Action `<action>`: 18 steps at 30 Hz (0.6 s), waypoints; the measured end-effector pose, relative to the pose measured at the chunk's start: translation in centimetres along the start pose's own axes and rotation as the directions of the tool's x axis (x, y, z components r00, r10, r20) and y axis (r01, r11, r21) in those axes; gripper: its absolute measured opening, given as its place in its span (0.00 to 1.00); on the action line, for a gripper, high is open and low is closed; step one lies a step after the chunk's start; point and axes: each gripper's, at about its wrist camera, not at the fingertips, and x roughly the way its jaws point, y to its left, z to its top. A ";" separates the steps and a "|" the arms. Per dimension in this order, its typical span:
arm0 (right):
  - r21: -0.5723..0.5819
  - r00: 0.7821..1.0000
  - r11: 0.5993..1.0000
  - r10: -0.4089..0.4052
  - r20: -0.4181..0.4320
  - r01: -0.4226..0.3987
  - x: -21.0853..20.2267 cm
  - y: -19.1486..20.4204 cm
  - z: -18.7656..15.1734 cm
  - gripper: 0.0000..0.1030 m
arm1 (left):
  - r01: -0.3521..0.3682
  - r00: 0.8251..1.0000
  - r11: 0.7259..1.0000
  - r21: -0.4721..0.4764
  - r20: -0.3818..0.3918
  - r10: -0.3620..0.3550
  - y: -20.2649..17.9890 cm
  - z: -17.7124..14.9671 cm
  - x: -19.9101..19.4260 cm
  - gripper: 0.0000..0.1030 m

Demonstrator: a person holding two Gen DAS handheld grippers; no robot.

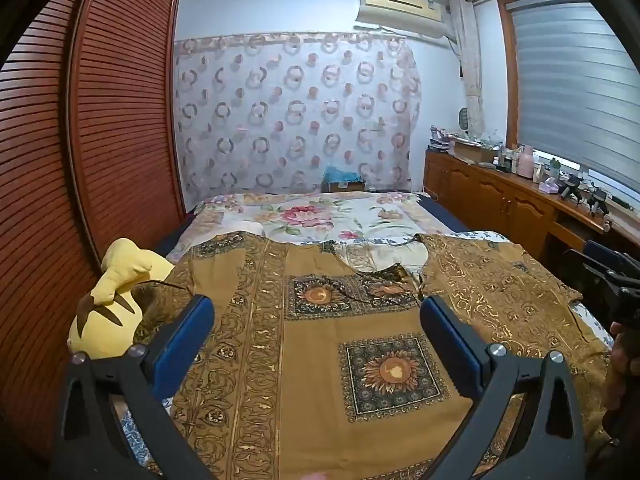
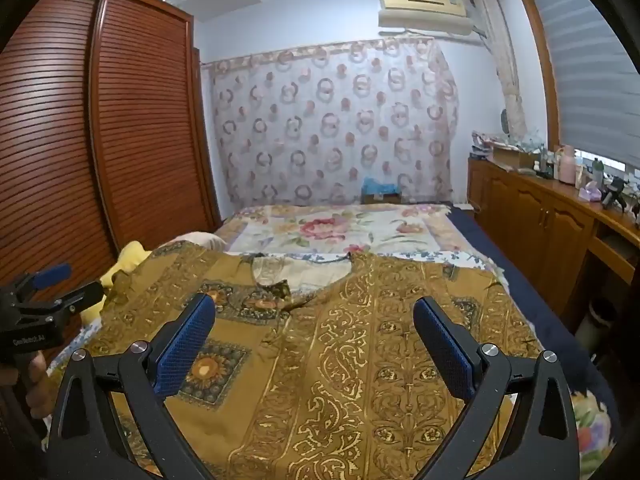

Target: Fold small clothes

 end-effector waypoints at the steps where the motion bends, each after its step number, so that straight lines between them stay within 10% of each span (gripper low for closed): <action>1: -0.006 1.000 1.000 0.001 -0.001 -0.001 0.0 0.0 0.0 0.99 | -0.001 1.000 1.000 0.002 -0.001 0.001 0.0 0.0 0.0 1.00; 18: -0.007 1.000 1.000 -0.005 0.001 0.005 0.1 0.2 0.0 0.99 | -0.006 1.000 1.000 0.002 0.002 0.006 -0.9 0.2 0.0 1.00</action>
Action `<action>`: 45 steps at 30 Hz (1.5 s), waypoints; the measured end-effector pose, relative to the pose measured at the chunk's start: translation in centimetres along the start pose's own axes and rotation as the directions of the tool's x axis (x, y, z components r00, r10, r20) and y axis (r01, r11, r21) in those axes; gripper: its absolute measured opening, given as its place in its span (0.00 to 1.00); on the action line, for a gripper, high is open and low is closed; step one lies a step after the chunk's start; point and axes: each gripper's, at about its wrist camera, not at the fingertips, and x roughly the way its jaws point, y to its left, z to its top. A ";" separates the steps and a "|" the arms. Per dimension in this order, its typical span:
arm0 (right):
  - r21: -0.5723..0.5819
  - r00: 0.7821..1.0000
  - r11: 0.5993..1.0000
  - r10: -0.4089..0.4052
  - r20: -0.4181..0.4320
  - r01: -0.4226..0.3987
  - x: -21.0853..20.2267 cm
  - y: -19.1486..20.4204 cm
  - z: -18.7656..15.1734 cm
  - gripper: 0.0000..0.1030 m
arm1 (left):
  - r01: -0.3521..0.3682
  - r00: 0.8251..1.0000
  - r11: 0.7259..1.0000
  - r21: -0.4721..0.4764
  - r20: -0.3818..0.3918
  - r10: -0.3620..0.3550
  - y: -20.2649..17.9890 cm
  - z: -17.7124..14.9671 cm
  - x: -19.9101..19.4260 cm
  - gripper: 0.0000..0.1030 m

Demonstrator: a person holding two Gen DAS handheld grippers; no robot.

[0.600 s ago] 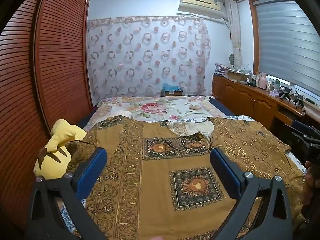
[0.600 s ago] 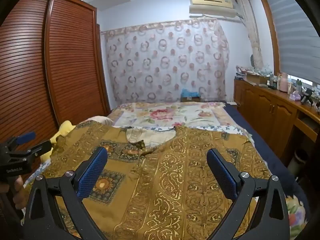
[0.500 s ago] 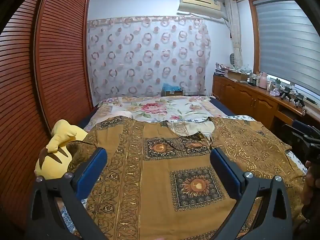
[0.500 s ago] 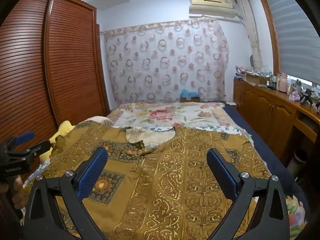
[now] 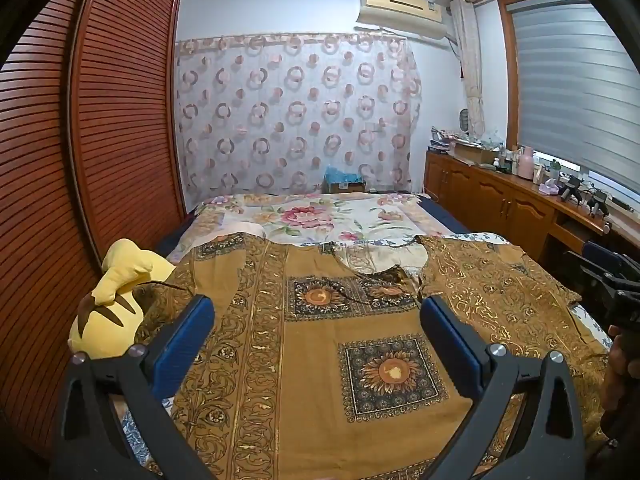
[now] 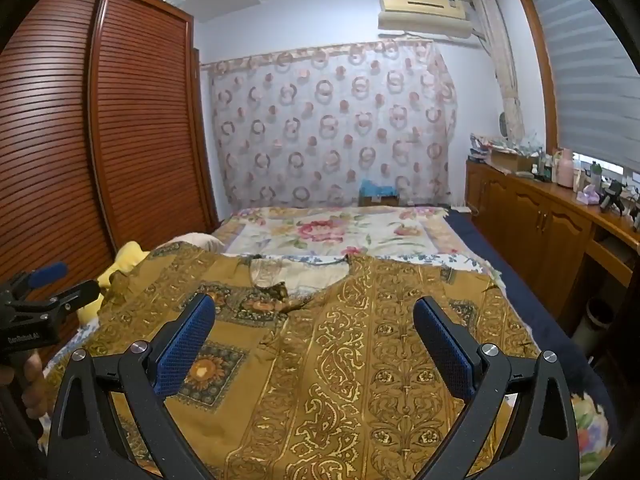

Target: Fold small clothes

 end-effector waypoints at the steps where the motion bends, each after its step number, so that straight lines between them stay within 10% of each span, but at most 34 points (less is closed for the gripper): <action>1: 0.000 1.000 1.000 0.001 0.000 -0.001 0.0 0.0 0.0 0.99 | 0.000 1.000 1.000 -0.001 0.000 0.000 0.4 -0.1 -0.1 1.00; 45: -0.003 1.000 1.000 -0.003 0.001 0.003 0.0 -0.1 0.0 0.99 | 0.001 1.000 1.000 0.007 0.010 -0.001 0.2 0.7 -0.7 1.00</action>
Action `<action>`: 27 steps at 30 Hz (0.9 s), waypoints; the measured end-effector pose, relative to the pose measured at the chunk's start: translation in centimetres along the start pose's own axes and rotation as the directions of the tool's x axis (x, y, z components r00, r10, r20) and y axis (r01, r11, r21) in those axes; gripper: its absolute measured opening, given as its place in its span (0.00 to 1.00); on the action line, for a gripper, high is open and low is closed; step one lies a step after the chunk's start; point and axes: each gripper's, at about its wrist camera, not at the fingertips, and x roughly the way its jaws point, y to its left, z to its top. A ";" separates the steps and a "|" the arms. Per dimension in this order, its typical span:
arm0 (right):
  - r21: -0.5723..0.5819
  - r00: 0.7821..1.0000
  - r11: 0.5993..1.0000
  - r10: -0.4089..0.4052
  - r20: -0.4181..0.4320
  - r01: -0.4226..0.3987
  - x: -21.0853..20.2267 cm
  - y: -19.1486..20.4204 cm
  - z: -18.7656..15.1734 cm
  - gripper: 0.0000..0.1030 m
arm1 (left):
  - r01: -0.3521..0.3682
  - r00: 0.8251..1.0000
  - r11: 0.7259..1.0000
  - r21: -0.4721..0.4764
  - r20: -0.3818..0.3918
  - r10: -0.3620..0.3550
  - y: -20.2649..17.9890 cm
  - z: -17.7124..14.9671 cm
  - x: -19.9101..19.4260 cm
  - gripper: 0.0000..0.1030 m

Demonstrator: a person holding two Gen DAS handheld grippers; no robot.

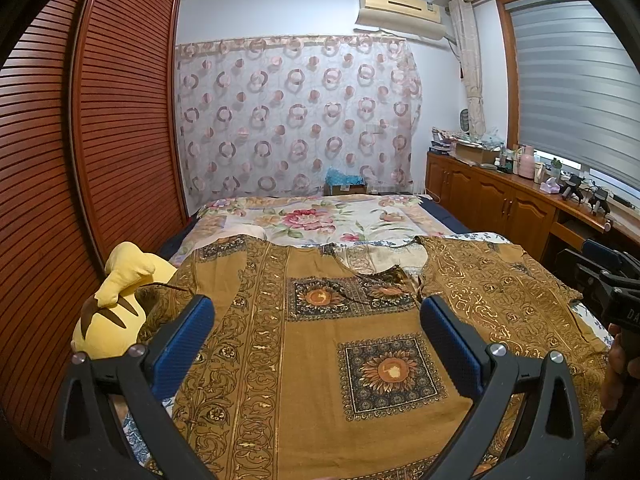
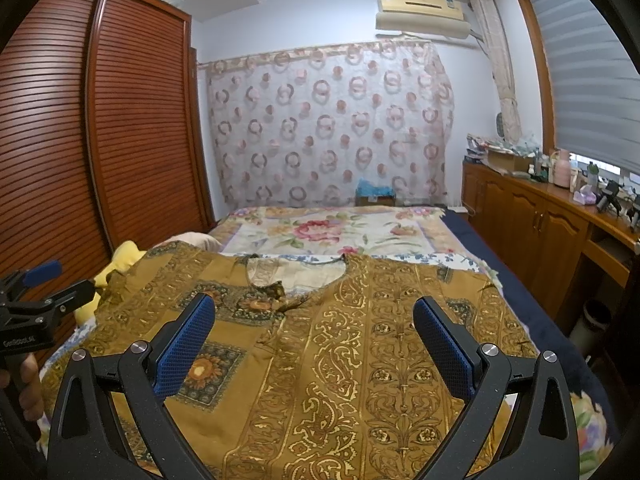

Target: Fold small clothes

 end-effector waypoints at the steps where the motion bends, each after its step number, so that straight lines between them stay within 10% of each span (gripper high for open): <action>1: 0.000 1.000 1.000 0.000 0.000 0.000 0.0 0.0 0.0 0.99 | 0.000 1.000 1.000 0.000 0.001 0.000 0.0 0.1 0.0 1.00; 27: -0.002 1.000 1.000 -0.003 0.000 0.003 -0.1 0.0 0.0 0.99 | -0.002 1.000 1.000 0.000 0.004 0.002 0.4 0.3 -0.4 1.00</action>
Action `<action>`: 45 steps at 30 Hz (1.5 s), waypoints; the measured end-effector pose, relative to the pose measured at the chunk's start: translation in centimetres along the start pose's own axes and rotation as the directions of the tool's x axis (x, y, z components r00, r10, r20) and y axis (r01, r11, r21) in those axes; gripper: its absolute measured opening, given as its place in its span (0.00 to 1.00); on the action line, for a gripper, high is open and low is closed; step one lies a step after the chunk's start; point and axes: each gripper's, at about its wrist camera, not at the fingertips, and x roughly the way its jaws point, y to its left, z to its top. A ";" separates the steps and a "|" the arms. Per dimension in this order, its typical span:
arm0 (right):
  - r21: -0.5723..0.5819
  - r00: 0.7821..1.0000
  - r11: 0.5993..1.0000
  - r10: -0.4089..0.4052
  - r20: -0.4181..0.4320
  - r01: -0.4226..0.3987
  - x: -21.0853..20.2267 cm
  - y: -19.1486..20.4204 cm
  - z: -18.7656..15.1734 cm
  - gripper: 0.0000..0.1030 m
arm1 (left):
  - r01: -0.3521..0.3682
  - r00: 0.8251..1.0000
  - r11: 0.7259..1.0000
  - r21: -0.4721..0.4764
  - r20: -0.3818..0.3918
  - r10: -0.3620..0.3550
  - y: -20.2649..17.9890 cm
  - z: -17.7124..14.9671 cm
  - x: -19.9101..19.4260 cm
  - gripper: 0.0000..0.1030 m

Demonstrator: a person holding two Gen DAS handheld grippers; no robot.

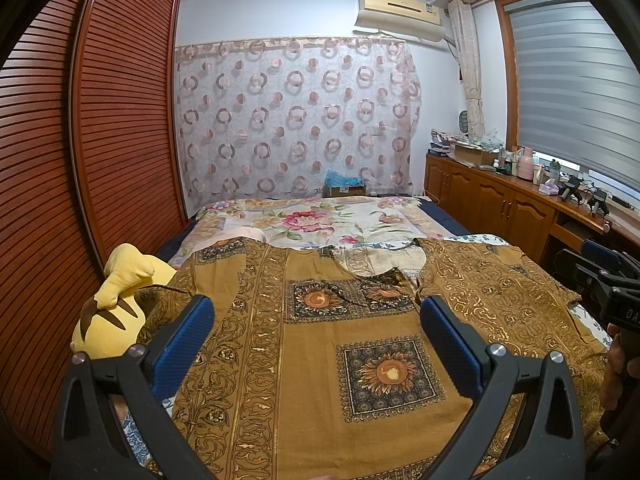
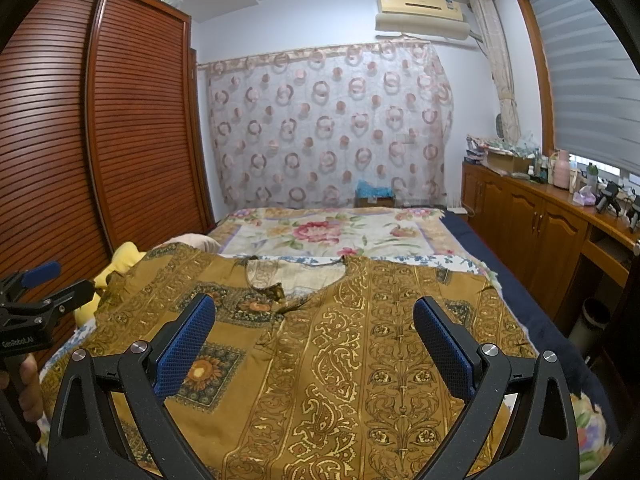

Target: Fold small clothes

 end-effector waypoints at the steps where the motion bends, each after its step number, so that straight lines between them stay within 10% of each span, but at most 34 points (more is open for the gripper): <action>1: 0.000 1.000 1.000 0.000 0.000 0.000 0.0 0.0 0.0 0.99 | -0.001 1.000 1.000 0.000 0.000 0.001 0.0 -0.1 0.1 1.00; 27: -0.106 0.992 0.992 0.053 -0.117 -0.066 4.0 3.7 -1.6 0.99 | -0.040 0.988 0.999 0.020 -0.152 0.043 7.1 -3.1 5.4 1.00; 45: -0.161 0.942 0.957 0.189 -0.277 -0.239 8.9 7.0 -2.6 0.99 | -0.070 0.941 0.997 -0.031 -0.334 0.055 18.3 -4.4 10.7 0.93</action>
